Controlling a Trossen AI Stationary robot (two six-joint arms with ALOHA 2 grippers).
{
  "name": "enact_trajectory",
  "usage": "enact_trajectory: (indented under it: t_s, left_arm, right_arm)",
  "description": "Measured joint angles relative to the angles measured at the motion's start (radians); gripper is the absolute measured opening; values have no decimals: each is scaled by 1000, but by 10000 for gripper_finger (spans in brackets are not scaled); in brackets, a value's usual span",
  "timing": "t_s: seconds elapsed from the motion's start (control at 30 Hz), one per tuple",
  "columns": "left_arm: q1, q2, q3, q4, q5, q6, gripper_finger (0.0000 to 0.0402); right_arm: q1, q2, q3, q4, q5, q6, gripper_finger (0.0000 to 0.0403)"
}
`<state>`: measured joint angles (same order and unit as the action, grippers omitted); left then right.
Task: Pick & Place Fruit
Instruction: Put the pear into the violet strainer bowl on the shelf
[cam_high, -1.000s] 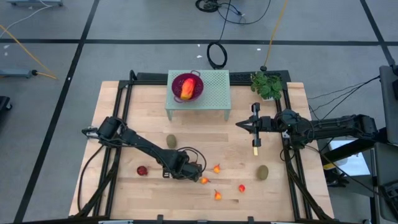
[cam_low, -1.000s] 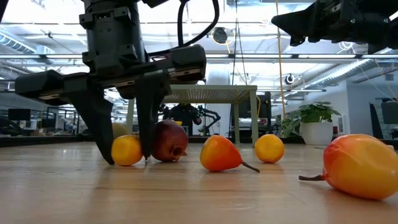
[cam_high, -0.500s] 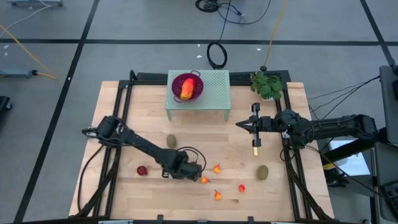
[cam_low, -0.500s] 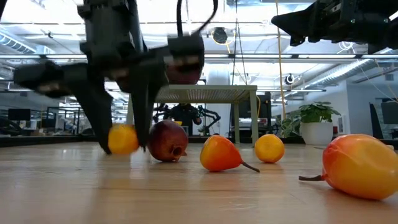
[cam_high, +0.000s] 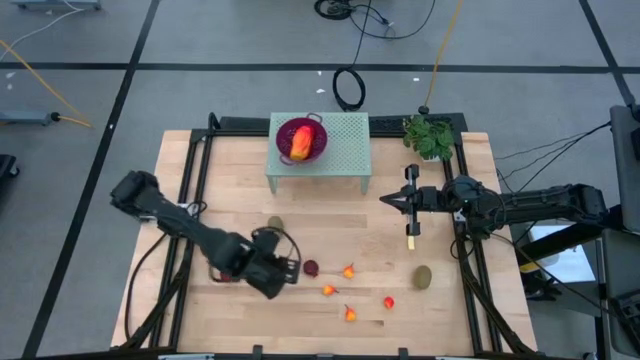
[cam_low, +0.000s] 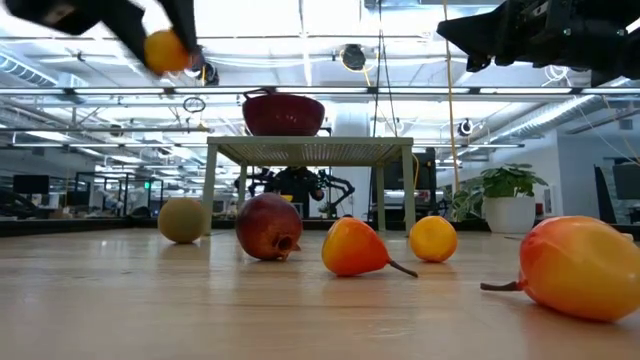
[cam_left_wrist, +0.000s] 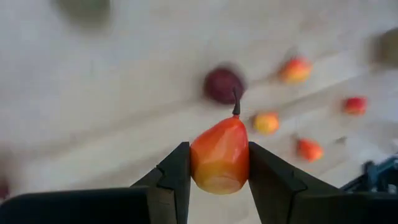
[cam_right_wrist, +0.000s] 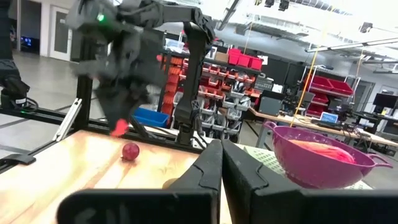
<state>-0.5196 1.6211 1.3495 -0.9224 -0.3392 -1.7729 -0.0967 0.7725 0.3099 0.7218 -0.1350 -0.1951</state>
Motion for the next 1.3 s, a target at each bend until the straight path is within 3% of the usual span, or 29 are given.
enact_trajectory:
  t_s: [0.2, 0.5, 0.83, 1.03, 1.3]
  left_arm:
    - [-27, -94, 0, -18, -284, 278, 127]
    - [-28, -118, 0, -2, -511, 745, 127]
    - [101, -118, 0, 4, -780, 992, 127]
    - [263, -118, 0, 139, -760, 1179, 127]
    - [468, -118, 0, 487, -594, 1592, 127]
  right_arm:
    - [0, 0, 0, -8, 0, 0, 2]
    - [0, 0, 0, -8, 0, 0, 2]
    - [0, 0, 0, -8, 0, 44, 4]
    - [0, 0, 0, -8, 0, 52, 4]
    - [0, 0, 0, -8, 0, 52, 4]
